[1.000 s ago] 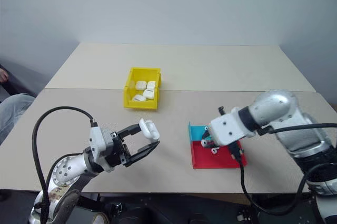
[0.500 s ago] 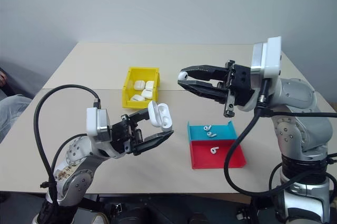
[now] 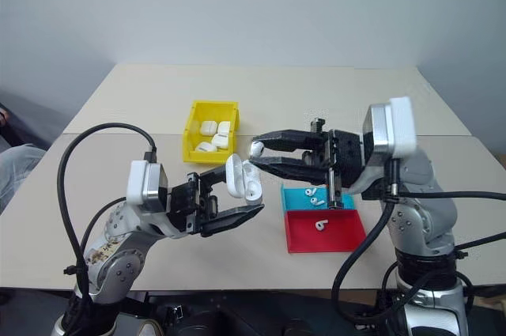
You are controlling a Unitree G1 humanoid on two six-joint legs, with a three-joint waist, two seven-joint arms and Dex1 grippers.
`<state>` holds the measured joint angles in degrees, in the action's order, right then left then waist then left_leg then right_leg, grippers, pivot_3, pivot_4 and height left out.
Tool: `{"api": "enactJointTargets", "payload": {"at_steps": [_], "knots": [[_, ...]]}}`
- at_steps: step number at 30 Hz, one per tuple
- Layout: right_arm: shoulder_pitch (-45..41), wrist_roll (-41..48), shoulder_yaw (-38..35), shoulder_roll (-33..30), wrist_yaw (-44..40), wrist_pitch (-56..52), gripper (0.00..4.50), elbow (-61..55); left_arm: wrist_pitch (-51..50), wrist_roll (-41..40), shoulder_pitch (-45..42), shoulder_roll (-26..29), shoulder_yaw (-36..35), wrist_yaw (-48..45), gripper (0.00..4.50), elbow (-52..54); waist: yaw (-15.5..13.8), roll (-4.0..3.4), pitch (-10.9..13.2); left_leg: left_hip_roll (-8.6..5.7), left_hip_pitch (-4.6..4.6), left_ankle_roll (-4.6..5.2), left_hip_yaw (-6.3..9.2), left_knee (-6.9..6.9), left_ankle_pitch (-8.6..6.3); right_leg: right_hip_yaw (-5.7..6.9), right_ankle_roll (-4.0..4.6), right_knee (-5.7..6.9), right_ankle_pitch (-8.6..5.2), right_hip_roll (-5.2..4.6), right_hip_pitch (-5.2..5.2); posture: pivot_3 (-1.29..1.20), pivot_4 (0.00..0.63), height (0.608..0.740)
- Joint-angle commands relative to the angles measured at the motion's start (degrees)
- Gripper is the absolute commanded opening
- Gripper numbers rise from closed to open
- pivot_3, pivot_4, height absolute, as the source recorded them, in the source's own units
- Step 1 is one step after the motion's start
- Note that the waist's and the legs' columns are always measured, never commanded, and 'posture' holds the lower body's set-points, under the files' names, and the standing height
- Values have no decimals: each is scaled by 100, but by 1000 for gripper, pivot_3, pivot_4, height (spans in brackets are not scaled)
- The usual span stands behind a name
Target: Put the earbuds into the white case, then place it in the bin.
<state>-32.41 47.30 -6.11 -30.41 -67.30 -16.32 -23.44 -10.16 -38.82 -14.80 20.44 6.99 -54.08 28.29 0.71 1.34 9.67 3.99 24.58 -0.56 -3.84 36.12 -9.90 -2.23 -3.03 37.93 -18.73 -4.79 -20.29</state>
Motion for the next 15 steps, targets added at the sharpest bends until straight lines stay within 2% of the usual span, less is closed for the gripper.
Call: {"api": "enactJointTargets", "payload": {"at_steps": [1, 15], "knots": [[7, -76, 59, 15, -124, 243, 1170, -93, 52, -100, 72, -59, 55, -4, 2729, 261, -1, 0, 0, 0, 0, 0, 0, 0, 0, 0, 0, 0, 0, 0, 0, 0, 150, 740], [49, -631, 371, 82, -317, 683, 1170, 237, 111, -44, 107, -99, 75, -1, 2729, 299, -3, 0, 0, 0, 0, 0, 0, -1, 0, 1, 0, -3, 0, 0, 0, 0, 150, 740]]}}
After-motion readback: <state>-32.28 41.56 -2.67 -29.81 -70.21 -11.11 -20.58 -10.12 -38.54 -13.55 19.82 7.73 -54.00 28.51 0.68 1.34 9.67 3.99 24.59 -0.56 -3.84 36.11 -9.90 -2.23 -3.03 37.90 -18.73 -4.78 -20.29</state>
